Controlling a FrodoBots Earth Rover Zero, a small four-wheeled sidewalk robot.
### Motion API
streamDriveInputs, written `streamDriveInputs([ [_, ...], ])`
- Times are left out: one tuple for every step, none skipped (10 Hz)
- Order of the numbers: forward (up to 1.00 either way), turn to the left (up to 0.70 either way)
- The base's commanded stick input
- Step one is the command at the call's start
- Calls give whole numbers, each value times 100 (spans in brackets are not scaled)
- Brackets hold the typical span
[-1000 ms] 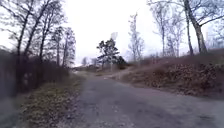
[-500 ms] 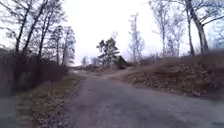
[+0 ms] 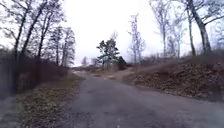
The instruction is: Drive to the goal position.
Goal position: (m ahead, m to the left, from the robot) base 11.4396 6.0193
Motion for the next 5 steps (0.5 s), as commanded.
streamDriveInputs([
  [50,1],
  [50,1],
  [50,1],
  [50,1],
  [50,1],
])
